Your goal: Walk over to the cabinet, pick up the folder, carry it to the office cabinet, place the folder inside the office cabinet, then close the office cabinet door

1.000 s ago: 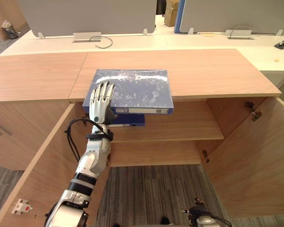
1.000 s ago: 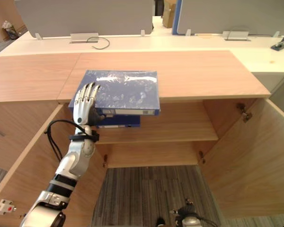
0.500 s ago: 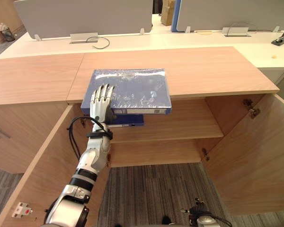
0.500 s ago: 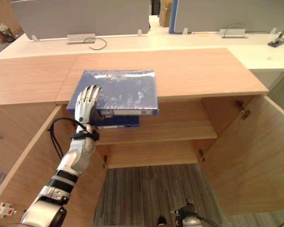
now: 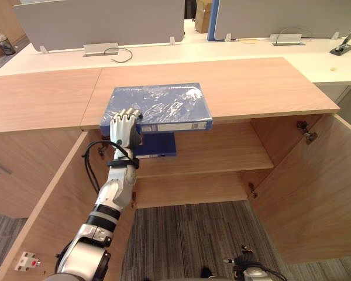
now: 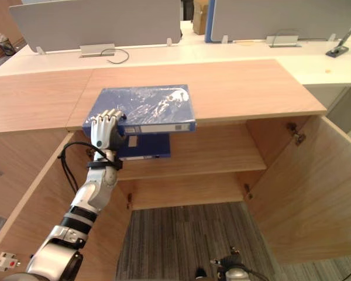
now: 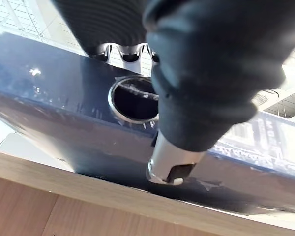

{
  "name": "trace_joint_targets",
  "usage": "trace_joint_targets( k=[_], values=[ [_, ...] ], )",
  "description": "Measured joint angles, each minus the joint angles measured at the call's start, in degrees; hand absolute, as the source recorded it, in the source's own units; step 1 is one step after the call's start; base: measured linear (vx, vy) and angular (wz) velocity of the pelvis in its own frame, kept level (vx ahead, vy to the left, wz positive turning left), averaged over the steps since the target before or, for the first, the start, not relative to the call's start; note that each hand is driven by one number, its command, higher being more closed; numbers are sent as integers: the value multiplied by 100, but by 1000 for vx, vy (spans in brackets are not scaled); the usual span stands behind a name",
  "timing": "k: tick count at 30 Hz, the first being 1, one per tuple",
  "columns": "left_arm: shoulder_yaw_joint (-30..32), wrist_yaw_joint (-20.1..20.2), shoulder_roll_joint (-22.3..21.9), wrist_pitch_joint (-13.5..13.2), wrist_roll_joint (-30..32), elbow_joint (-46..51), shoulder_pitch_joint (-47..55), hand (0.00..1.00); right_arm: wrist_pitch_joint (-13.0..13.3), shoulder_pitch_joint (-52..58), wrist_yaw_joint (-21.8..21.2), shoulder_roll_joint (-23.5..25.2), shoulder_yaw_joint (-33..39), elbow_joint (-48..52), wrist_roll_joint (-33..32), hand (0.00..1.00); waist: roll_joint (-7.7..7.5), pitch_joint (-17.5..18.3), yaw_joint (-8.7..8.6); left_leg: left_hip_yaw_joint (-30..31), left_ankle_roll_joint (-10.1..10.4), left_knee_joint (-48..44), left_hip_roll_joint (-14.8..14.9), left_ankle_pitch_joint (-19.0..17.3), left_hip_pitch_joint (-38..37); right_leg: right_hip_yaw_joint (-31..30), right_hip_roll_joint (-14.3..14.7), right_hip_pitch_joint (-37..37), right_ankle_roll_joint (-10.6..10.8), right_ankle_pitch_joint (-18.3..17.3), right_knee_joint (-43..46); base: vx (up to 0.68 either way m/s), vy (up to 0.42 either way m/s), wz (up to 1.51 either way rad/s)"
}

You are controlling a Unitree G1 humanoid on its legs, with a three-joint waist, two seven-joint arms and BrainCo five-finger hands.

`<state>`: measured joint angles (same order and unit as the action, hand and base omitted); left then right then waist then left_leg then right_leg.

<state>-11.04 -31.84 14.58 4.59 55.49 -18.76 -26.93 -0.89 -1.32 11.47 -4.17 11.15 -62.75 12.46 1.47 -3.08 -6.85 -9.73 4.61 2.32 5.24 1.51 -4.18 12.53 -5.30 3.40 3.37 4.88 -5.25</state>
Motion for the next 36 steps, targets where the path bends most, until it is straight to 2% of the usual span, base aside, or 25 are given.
trace_joint_targets(
  k=[6,9,10,12,13,14,15,16,17,19,21,25,28,36],
  values=[
    [-83,-22,-1,-4,6,74,6,100,0,11,0,0,1,-7,2,0,1,1,6,1,-1,0,0,0,0,0,-2,1,0,2,0,0,0,0],
    [-198,109,-86,-13,-202,800,298,100,0,80,2,0,8,-6,-10,0,2,1,23,3,-4,5,-5,-2,1,1,-7,-2,0,2,0,0,0,0],
    [-257,206,-119,-101,-505,1297,542,100,-2,118,9,0,32,-6,-79,0,3,0,34,2,-8,10,-10,-5,3,1,-12,-6,0,2,0,0,0,0],
    [-339,359,-245,-459,-1230,1989,962,100,-12,146,53,5,117,-4,-287,0,4,0,56,0,-16,17,-18,-10,5,1,-20,-11,1,2,0,0,0,0],
    [-336,501,-332,-816,-1935,2372,1240,100,-16,161,80,8,122,3,-458,0,8,3,68,-6,-21,17,-22,-14,4,0,-24,-11,1,2,0,0,0,0],
    [-328,717,-369,-1207,-3070,2640,1497,100,-15,169,93,12,121,15,-710,0,18,9,68,-14,-22,17,-21,-15,4,-2,-24,-12,1,2,0,0,0,0],
    [-321,782,-392,-1350,-3543,2736,1619,100,-15,179,99,12,118,34,-798,0,27,16,73,-18,-22,17,-21,-15,3,-3,-25,-12,1,2,0,0,0,-3],
    [-260,928,-487,-1545,-4370,2882,1859,100,-16,240,106,14,98,181,-988,0,51,33,97,-28,-22,15,-19,-14,1,-14,-26,-12,1,2,3,0,0,-8],
    [-170,1164,-597,-1680,-5279,2950,2118,100,-7,366,108,17,24,521,-1248,0,83,58,156,-63,-24,8,-14,-21,8,-81,-25,-35,5,4,3,0,0,-12],
    [9,1388,-738,-1775,-6259,3022,2481,100,6,527,109,15,-140,1131,-1468,0,116,80,198,-129,-22,0,-6,-36,10,-167,-16,-57,6,11,3,-2,7,-18],
    [281,1709,-851,-1797,-7495,3065,2925,100,112,800,96,20,-367,2250,-1850,0,112,86,254,-180,-47,-67,19,-115,31,-216,2,-90,-1,17,4,-25,12,-13],
    [708,2245,-1028,-1798,-8853,3412,3368,100,250,1046,-165,22,-345,3890,-2197,0,106,102,323,-184,-9,-95,21,-67,144,-224,12,-158,-10,24,34,10,2,0],
    [957,2632,-1132,-1805,-9512,3685,3530,100,447,1057,-485,33,-264,4755,-2554,0,101,102,357,-181,-15,-114,18,-71,144,-226,11,-152,-10,24,36,39,10,0],
    [1202,2916,-1327,-1913,-9597,3944,3506,100,742,617,-1247,7,-500,7005,-3398,0,60,84,437,-177,-51,-176,18,-98,111,-244,11,-128,-18,28,14,-25,10,-1]
  ],
)
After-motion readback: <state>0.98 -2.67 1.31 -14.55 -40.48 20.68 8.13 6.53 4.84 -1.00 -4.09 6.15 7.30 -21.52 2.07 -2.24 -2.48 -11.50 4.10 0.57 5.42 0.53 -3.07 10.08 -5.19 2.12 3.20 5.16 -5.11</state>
